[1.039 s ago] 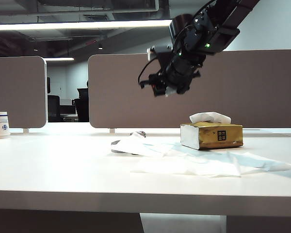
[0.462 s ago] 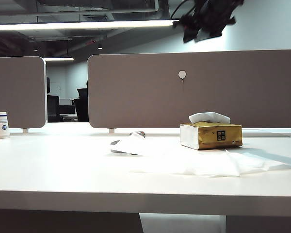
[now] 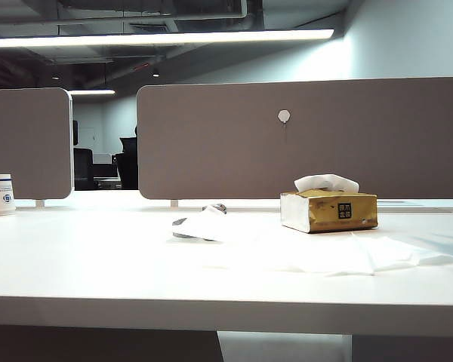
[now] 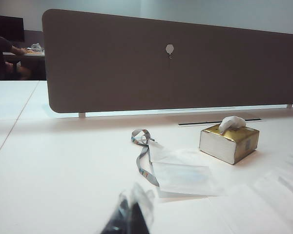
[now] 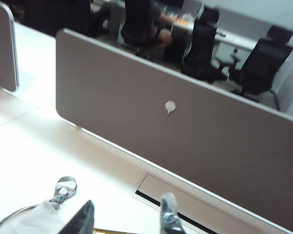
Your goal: Pull out a tissue from the tissue box and use it to cover the ID card on the tabletop.
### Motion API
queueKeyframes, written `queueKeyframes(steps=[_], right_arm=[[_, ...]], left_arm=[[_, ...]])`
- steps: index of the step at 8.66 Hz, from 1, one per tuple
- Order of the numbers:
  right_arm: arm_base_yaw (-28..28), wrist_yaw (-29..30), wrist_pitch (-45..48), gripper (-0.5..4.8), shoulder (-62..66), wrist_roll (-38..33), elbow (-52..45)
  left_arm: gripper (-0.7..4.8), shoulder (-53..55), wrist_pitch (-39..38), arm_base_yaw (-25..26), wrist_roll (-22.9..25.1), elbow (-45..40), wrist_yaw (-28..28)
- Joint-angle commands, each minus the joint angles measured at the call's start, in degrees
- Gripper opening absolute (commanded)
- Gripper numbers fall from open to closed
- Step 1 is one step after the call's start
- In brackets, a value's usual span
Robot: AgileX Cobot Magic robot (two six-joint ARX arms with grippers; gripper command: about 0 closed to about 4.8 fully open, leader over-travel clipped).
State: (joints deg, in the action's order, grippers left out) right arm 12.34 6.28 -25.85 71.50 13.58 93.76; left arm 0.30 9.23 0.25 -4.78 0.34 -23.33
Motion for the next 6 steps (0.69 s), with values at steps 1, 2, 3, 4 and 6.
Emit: queueKeyframes(steps=[1, 2, 3, 4, 6], right_arm=[[0.0, -0.2, -6.3, 1.76, -17.2, 0.0, -13.0], [0.0, -0.2, -6.2, 1.76, -19.8, 0.0, -15.6], [0.0, -0.6, -2.5, 1.76, -28.0, 0.0, -25.3], [0.0, -3.3, 3.9, 1.76, -37.3, -0.1, -36.6], [0.0, -7.8, 6.4, 1.66, -54.9, -5.7, -55.2]], left_arm=[[-0.06, 0.0, 0.6, 0.0, -0.2, 0.1, 1.7], [-0.06, 0.0, 0.6, 0.0, -0.2, 0.1, 1.7], [-0.06, 0.0, 0.6, 0.0, -0.2, 0.2, 1.7], [-0.06, 0.0, 0.6, 0.0, -0.2, 0.1, 1.7], [-0.06, 0.0, 0.5, 0.0, -1.9, 0.2, 1.7]])
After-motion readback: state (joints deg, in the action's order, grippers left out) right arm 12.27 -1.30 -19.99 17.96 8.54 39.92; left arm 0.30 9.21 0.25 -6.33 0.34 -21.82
